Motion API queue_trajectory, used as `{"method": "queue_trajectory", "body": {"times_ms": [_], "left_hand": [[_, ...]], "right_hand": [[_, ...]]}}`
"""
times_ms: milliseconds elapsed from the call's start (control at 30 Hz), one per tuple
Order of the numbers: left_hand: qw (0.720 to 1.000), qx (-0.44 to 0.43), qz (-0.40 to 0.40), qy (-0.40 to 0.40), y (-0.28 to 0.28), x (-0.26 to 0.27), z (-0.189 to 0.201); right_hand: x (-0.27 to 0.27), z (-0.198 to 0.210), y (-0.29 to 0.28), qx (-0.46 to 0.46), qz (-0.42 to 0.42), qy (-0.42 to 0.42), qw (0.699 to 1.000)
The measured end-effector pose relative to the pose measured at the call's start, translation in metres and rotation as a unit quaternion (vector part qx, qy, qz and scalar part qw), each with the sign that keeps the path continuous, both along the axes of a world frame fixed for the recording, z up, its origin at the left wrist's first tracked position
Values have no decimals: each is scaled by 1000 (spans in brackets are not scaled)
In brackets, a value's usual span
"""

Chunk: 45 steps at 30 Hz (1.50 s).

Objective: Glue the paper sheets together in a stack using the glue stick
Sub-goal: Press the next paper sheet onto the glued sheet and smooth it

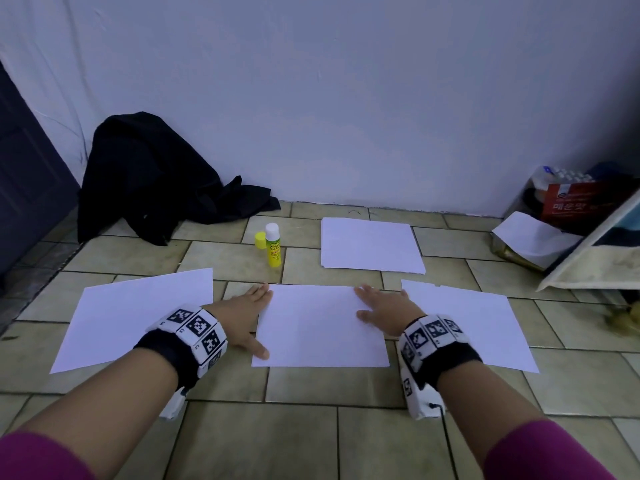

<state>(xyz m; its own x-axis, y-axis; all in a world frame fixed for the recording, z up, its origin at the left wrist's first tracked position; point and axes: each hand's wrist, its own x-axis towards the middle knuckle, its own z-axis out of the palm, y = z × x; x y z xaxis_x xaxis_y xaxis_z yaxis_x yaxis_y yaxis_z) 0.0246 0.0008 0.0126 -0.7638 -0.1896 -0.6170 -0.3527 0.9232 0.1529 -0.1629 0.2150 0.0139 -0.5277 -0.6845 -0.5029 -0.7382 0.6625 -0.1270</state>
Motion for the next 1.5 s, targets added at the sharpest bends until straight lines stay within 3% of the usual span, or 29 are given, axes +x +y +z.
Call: {"method": "queue_trajectory", "body": {"times_ms": [233,833,1167,1233,1300,1400,1500], "left_hand": [[1000,-2,5,10,4,2,-2],[1000,-24,-4,3,5,5,0],[1000,-29,-9,-2,8,6,0],[1000,-27,-9,2,7,6,0],[1000,-24,-9,3,7,6,0],[1000,-21,-7,5,6,6,-1],[1000,-20,-8,6,6,6,-1]], "right_hand": [[-7,6,5,11,-13,33,999],[-7,0,18,45,36,-13,998],[-2,9,22,-55,-1,-79,995],[-3,9,23,-112,-31,-137,984],[-1,10,26,-204,-105,-203,952],[10,8,30,-314,-229,-189,902],[21,-3,35,-338,-263,-216,877]]}}
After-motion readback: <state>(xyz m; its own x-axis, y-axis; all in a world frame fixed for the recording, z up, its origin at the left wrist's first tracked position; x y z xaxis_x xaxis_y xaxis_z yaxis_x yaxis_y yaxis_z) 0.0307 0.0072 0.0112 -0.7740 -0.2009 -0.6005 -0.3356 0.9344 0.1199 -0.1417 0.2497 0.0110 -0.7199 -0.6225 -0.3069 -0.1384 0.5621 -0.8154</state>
